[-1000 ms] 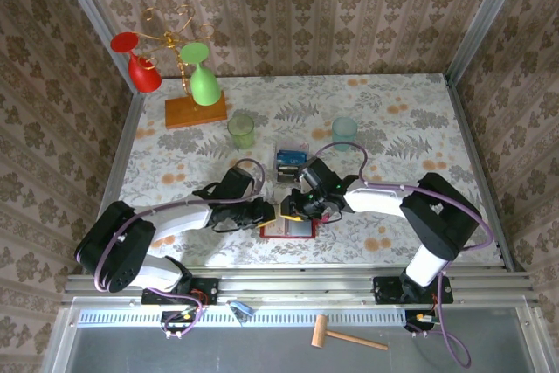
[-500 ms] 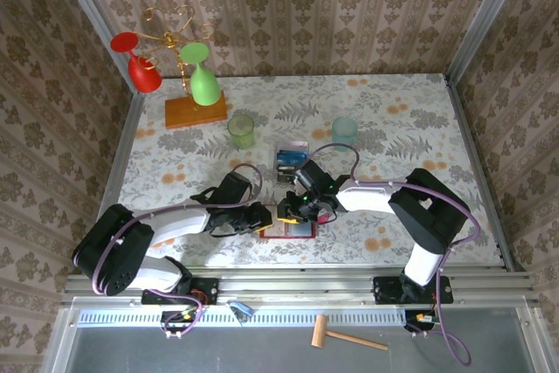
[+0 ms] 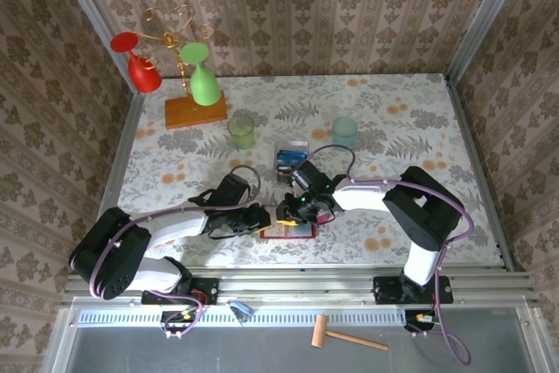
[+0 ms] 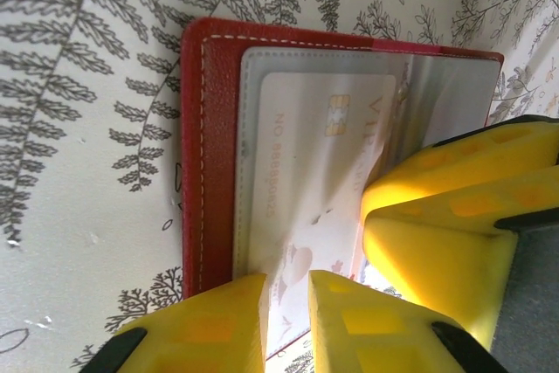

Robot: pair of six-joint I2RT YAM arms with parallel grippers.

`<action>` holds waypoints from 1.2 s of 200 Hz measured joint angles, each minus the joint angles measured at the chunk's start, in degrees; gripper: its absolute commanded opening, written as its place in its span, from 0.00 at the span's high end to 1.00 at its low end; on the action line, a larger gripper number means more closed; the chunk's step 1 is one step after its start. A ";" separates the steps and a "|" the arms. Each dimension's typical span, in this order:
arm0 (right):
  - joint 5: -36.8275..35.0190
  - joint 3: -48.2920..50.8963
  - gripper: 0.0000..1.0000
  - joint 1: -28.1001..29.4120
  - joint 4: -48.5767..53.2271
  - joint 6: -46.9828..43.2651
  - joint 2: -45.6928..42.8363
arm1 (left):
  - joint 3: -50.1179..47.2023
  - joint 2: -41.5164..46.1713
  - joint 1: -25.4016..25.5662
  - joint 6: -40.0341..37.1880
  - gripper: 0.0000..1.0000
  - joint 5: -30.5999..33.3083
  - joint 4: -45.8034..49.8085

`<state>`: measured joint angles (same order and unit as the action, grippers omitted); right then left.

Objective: Take the credit cards out of the card holder

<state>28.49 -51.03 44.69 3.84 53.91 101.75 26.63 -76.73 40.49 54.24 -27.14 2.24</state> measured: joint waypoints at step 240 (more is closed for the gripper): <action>-5.99 -4.42 0.76 0.26 13.55 -6.80 -0.44 | -2.67 0.68 -0.42 0.70 0.80 -0.07 -2.32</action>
<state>22.50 -55.44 44.95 17.39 47.11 101.32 23.97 -76.05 40.07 54.94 -27.20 -0.08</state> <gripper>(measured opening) 0.242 0.200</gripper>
